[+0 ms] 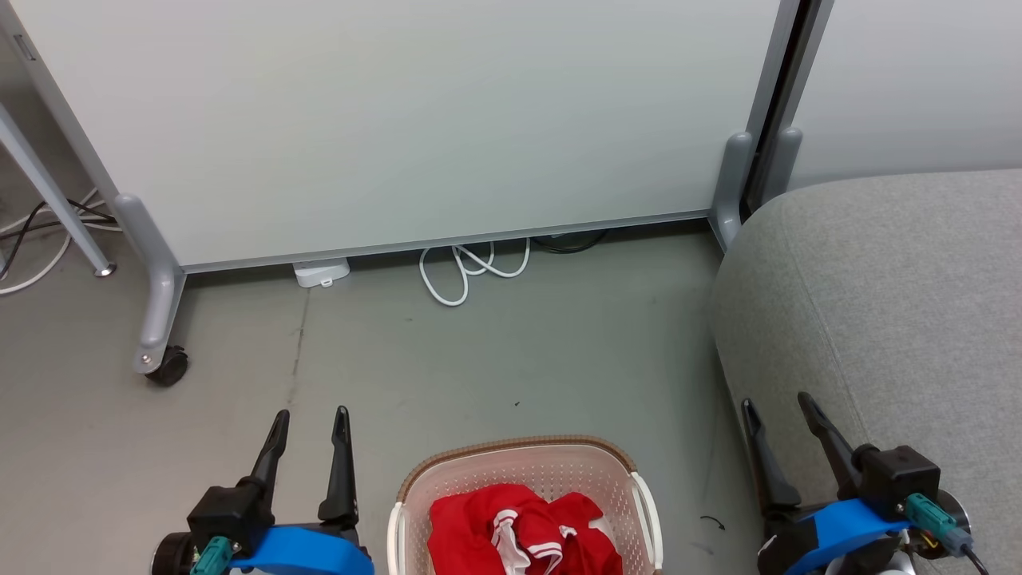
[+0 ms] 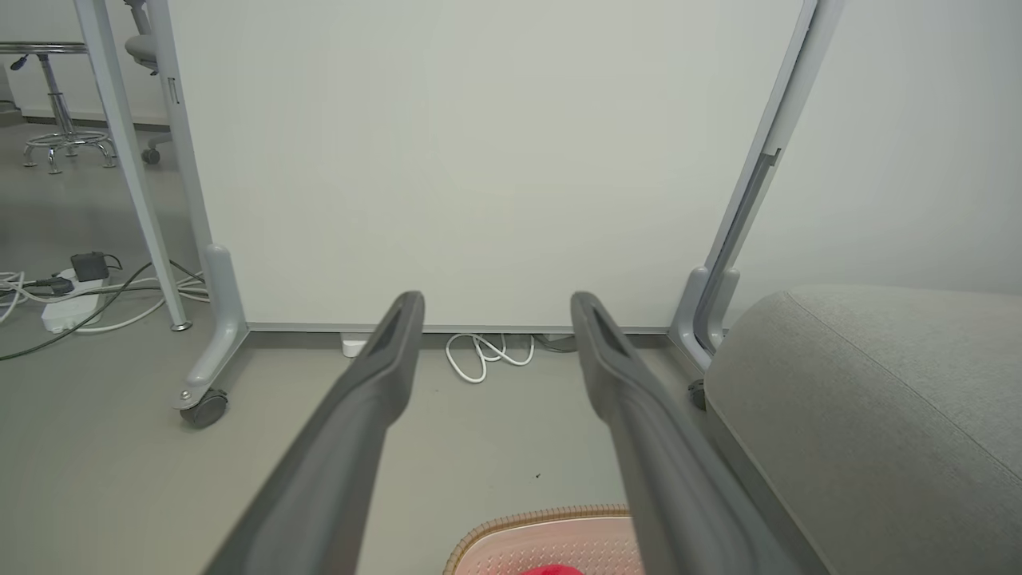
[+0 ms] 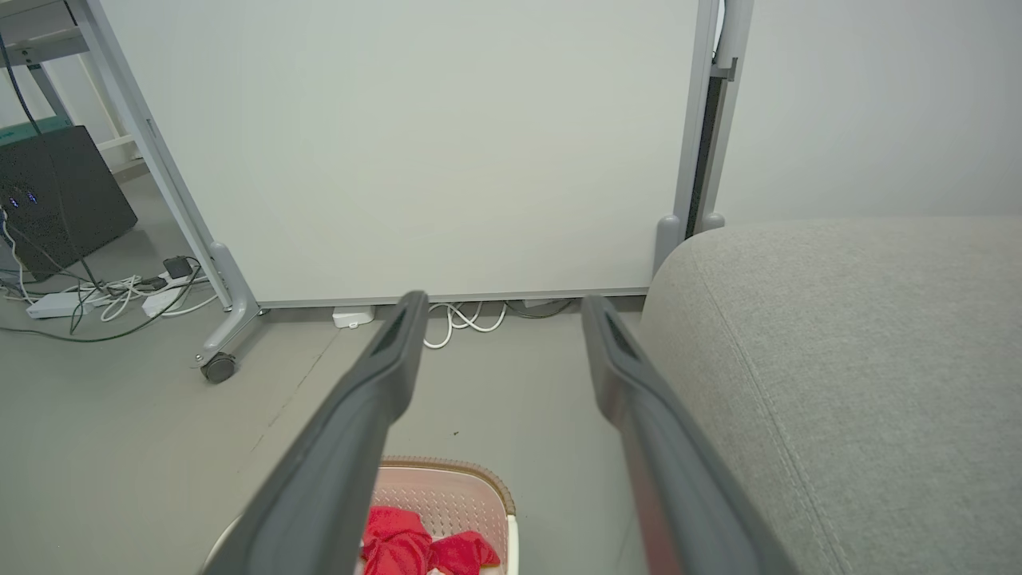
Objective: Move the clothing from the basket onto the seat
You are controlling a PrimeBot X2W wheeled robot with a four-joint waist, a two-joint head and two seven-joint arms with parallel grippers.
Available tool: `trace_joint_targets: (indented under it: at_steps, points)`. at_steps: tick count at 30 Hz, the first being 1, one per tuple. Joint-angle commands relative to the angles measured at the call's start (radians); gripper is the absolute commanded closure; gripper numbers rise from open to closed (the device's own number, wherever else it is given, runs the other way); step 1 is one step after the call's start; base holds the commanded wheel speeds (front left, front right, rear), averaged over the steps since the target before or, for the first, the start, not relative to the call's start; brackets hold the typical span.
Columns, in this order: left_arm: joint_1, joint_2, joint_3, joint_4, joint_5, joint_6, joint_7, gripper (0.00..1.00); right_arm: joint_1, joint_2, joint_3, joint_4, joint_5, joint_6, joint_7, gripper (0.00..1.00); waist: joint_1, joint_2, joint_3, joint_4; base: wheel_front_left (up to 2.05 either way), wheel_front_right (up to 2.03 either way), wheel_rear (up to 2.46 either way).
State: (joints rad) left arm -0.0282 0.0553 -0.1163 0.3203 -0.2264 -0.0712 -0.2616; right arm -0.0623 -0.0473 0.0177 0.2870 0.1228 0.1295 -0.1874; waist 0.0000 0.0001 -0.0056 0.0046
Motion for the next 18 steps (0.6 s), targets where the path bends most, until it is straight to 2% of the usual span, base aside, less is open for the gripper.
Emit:
trace_joint_targets:
  at_steps: [1, 18]
  points:
    - [-0.016, -0.001, 0.002, 0.002, -0.008, 0.000, -0.005, 0.00, -0.004, -0.006, 0.001, 0.002, 0.007, 0.002, -0.009, 0.00, 0.0000, -0.0001, 0.000, 0.000, 0.00, 0.00, 0.00]
    - [-0.017, -0.002, -0.008, 0.002, -0.002, 0.009, -0.005, 0.00, -0.011, -0.005, 0.002, -0.010, -0.003, 0.002, 0.004, 0.00, 0.0000, -0.0001, 0.024, -0.015, 0.00, 0.00, 0.00]
